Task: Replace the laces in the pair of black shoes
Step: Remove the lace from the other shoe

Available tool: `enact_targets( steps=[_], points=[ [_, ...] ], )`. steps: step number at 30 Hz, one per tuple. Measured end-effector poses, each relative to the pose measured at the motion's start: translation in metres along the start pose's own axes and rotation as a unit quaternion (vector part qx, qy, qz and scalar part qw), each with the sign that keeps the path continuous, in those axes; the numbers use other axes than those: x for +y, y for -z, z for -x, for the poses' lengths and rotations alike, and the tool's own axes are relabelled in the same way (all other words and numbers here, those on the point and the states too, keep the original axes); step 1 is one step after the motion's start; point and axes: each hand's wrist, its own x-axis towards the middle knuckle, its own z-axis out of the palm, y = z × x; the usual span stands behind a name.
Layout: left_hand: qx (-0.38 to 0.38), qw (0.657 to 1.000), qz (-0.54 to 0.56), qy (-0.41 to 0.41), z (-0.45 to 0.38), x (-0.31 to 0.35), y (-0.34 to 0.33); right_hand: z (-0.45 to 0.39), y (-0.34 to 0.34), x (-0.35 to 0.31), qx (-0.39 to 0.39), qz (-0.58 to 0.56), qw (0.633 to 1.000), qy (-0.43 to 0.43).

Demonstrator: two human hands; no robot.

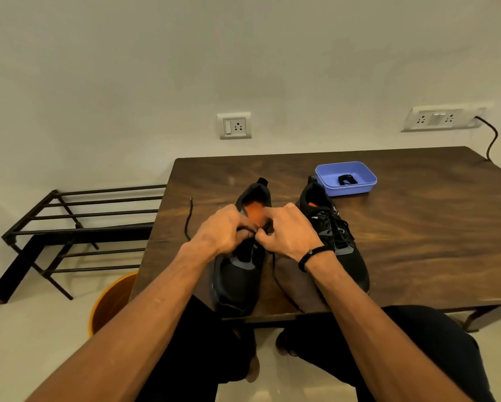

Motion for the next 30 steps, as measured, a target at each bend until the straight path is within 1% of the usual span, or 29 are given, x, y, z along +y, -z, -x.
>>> enact_targets(
  steps=[2, 3, 5, 7, 11, 13, 14, 15, 16, 17, 18, 19, 20, 21, 22, 24, 25, 26, 27, 29, 30],
  points=[
    [0.038, 0.996, 0.085, 0.014, 0.001, -0.006, 0.004, -0.001, 0.001, 0.001, -0.002, -0.004, 1.0, -0.003],
    [0.034, 0.994, 0.104, 0.023, 0.002, -0.009, 0.005, -0.001, 0.002, 0.001, -0.007, -0.001, 1.0, -0.002],
    [-0.008, 0.994, 0.102, 0.024, 0.004, -0.012, 0.003, -0.002, 0.001, 0.0, -0.018, 0.003, 1.0, 0.001],
    [-0.035, 0.996, 0.076, 0.005, 0.003, -0.011, -0.002, -0.004, 0.0, 0.0, -0.019, 0.012, 1.0, 0.001],
    [-0.028, 0.996, 0.084, 0.024, -0.001, -0.008, -0.006, -0.009, -0.011, 0.007, -0.031, 0.024, 0.999, 0.001],
    [-0.037, 0.995, 0.086, 0.029, -0.001, -0.011, -0.005, -0.005, -0.006, 0.004, -0.032, 0.023, 0.999, 0.008],
    [-0.039, 0.994, 0.095, 0.031, -0.001, -0.01, -0.004, -0.002, -0.002, 0.002, -0.032, 0.024, 0.999, 0.009],
    [-0.025, 0.992, 0.117, 0.043, 0.001, -0.009, -0.002, 0.0, 0.0, 0.001, -0.033, 0.026, 0.999, 0.011],
    [0.01, 0.984, 0.163, 0.07, 0.002, -0.008, 0.001, 0.0, 0.002, 0.001, -0.032, 0.026, 0.999, 0.014],
    [0.059, 0.963, 0.233, 0.12, 0.003, -0.008, 0.004, 0.0, 0.003, 0.001, -0.03, 0.024, 0.999, 0.014],
    [0.106, 0.925, 0.319, 0.178, 0.004, -0.007, 0.008, 0.0, 0.003, 0.0, -0.027, 0.02, 0.999, 0.011],
    [0.131, 0.878, 0.396, 0.236, 0.004, -0.006, 0.011, -0.001, 0.003, 0.001, -0.021, 0.016, 1.0, 0.009],
    [0.134, 0.844, 0.437, 0.28, 0.007, -0.005, 0.012, -0.001, 0.001, 0.001, -0.016, 0.011, 1.0, 0.006],
    [0.131, 0.84, 0.434, 0.298, 0.008, -0.006, 0.012, -0.002, 0.0, 0.002, -0.012, 0.011, 1.0, 0.004],
    [0.129, 0.866, 0.387, 0.289, 0.007, -0.011, 0.008, -0.002, -0.001, 0.003, -0.012, 0.01, 1.0, 0.003],
    [0.118, 0.946, 0.223, 0.204, 0.009, -0.015, 0.004, -0.003, -0.003, 0.004, -0.008, 0.015, 1.0, 0.011],
    [0.096, 0.973, 0.147, 0.152, 0.009, -0.012, 0.003, -0.004, -0.003, 0.005, -0.007, 0.017, 1.0, 0.018],
    [0.072, 0.988, 0.088, 0.108, 0.008, -0.008, 0.003, -0.003, -0.004, 0.005, -0.009, 0.018, 0.999, 0.027],
    [0.041, 0.994, 0.047, 0.084, 0.006, -0.004, 0.001, -0.003, -0.003, 0.005, -0.013, 0.017, 0.999, 0.035],
    [-0.025, 0.996, -0.017, 0.082, 0.004, 0.006, 0.0, -0.001, -0.003, 0.005, -0.018, 0.011, 0.999, 0.044],
    [-0.043, 0.994, -0.053, 0.087, 0.003, 0.009, -0.002, -0.001, -0.004, 0.005, -0.018, 0.008, 0.999, 0.047]
  ],
)
